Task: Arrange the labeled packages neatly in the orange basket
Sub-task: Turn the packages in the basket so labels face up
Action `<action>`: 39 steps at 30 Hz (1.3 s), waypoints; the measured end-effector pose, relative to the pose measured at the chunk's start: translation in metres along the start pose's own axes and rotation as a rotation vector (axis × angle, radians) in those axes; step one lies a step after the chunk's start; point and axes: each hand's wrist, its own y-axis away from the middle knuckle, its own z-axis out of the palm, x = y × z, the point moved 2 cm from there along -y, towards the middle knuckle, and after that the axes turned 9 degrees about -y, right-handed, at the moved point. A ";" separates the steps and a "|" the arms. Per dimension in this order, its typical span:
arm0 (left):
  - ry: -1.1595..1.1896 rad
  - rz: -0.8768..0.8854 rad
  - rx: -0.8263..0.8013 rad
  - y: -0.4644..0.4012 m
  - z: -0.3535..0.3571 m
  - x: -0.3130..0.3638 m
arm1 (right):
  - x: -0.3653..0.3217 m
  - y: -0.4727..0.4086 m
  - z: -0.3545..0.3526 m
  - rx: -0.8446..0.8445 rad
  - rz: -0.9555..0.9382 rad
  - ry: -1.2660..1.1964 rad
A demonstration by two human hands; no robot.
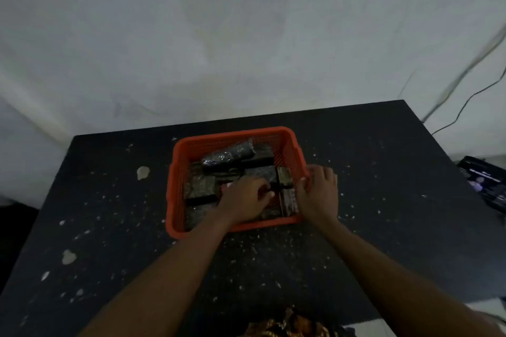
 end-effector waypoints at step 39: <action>0.838 -0.297 0.029 -0.069 -0.022 0.001 | 0.025 -0.019 0.030 -0.177 0.313 -0.214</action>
